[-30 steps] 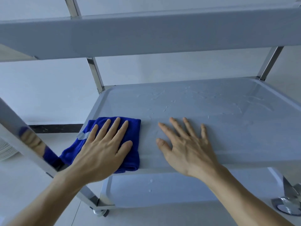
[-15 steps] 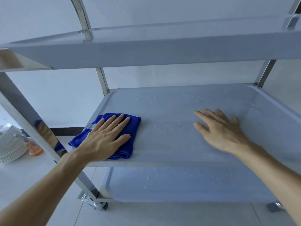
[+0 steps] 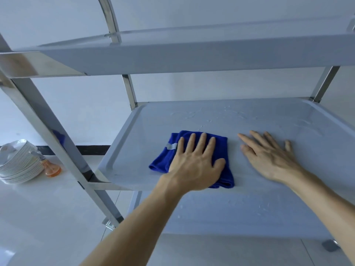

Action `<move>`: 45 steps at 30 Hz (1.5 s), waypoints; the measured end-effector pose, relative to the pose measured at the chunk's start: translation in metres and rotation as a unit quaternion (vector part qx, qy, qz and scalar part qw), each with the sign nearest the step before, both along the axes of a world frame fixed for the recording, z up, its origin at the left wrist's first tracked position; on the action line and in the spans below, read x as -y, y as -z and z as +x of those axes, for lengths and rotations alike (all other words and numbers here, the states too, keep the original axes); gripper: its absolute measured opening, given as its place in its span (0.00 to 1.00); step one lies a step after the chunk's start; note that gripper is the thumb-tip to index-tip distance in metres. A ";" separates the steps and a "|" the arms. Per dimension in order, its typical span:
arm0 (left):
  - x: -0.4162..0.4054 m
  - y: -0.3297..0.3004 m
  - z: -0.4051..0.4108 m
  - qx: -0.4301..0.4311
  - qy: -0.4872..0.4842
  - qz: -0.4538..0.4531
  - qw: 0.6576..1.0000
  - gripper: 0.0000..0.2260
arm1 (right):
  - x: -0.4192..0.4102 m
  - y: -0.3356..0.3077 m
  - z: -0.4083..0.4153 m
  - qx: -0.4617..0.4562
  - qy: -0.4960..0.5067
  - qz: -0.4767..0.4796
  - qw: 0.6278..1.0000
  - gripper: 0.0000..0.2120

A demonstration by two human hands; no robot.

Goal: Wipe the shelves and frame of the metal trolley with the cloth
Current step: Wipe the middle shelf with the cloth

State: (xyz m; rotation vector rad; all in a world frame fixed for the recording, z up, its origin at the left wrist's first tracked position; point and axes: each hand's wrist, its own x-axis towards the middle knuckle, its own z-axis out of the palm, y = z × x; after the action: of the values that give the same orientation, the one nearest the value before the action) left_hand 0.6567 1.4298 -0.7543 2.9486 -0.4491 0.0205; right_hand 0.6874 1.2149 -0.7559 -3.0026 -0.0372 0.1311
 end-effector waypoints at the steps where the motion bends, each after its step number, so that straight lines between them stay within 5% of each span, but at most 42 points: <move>1: 0.000 0.002 -0.001 0.000 0.014 0.001 1.000 0.33 | 0.001 0.000 -0.001 -0.001 -0.001 -0.001 1.000 0.25; 5: -0.041 0.000 0.021 0.010 0.023 0.026 0.999 0.32 | 0.003 0.000 -0.004 -0.003 -0.007 -0.005 1.000 0.25; 10: -0.115 -0.008 0.075 -0.033 -0.119 0.046 0.991 0.30 | -0.001 0.003 -0.006 -0.004 -0.008 -0.008 1.000 0.25; 14: -0.099 -0.007 0.103 -0.037 -0.162 0.041 0.985 0.31 | -0.006 0.004 -0.002 -0.001 -0.004 0.004 1.000 0.25; 20: -0.023 -0.001 0.075 -0.007 -0.023 0.023 0.999 0.34 | -0.003 0.004 0.001 -0.002 0.000 0.002 1.000 0.26; 25: -0.039 -0.001 0.075 -0.008 0.055 0.041 0.998 0.38 | -0.002 0.004 -0.003 -0.015 -0.007 -0.010 1.000 0.28; 36: -0.043 -0.003 0.187 -0.025 -0.175 0.021 0.984 0.31 | -0.004 0.002 -0.006 -0.008 -0.018 -0.021 1.000 0.28; 45: 0.014 0.002 0.155 -0.007 0.017 0.003 1.000 0.31 | -0.011 -0.003 -0.014 -0.008 -0.021 -0.028 0.999 0.34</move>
State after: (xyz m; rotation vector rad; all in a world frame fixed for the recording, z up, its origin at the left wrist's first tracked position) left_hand 0.8113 1.4154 -0.7563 2.9443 -0.4990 -0.0054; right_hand 0.6732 1.2257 -0.7531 -3.0566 -0.0978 0.1626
